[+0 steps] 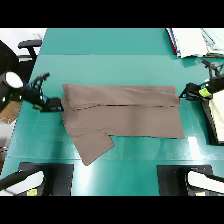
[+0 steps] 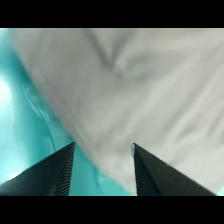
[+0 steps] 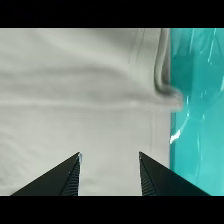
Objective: Fold the shirts.
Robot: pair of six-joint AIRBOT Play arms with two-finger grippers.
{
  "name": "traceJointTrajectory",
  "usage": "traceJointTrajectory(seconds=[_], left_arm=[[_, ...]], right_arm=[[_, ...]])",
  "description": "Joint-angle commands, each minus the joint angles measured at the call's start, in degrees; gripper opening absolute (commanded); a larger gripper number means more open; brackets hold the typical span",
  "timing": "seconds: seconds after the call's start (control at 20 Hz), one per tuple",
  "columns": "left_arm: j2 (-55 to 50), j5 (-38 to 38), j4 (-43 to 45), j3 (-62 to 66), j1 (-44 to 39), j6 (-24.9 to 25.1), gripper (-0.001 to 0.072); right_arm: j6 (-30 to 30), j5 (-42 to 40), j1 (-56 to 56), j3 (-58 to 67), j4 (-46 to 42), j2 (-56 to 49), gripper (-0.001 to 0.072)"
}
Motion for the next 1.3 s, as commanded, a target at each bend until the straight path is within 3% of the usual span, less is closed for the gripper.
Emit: traceJointTrajectory(seconds=[0.0, 0.2, 0.4, 0.55, 0.65, 0.7, 0.75, 1.05, 1.15, 1.25], left_arm=[[9.16, 0.15, -3.02, -14.45, -0.02, -1.62, 0.0451], [11.54, 3.08, -10.16, -25.09, -0.02, -1.2, 0.0451], [11.52, 8.28, -18.12, -30.29, -0.02, 2.75, 0.0449], [11.52, 9.57, -20.9, -31.23, -0.02, 3.56, 0.0408], [11.54, 9.94, -23.5, -31.17, -0.02, 6.01, 0.0141], [11.54, 9.86, -24.57, -31.15, -0.02, 6.16, 0.006], [11.54, 9.27, -24.59, -30.71, -0.02, 6.88, 0.0027], [18.36, 5.44, -20.31, -26.99, -0.02, 6.73, 0.0026], [20.33, 4.57, -20.04, -27.02, -0.02, 5.66, 0.0026], [20.48, 3.65, -19.91, -27.02, -0.02, 5.6, 0.0026]], right_arm=[[-0.17, -2.97, -1.33, -7.23, 0.39, 7.96, 0.0419], [-0.17, -5.2, -1.31, -10.1, 0.42, 11.47, 0.0419], [-0.17, -5.18, -1.2, -9.44, 1.33, 11.58, 0.0418], [-0.2, -5.4, -1.2, -9.46, 4.07, 11.58, 0.0418], [-0.2, -5.05, -1.2, -9.46, 4.81, 11.58, 0.0418], [-0.22, -4.07, -1.25, -9.51, 4.72, 11.56, 0.0419], [-0.33, -2.47, -1.7, -9.51, 4.09, 11.58, 0.0419], [-0.87, 6.08, -12.52, -20.37, -1.53, 11.89, 0.042], [-0.87, 5.84, -18.6, -27.32, -1.62, 11.93, 0.0578], [-1.27, 3.67, -22.64, -32.98, -0.7, 11.87, 0.0572]])
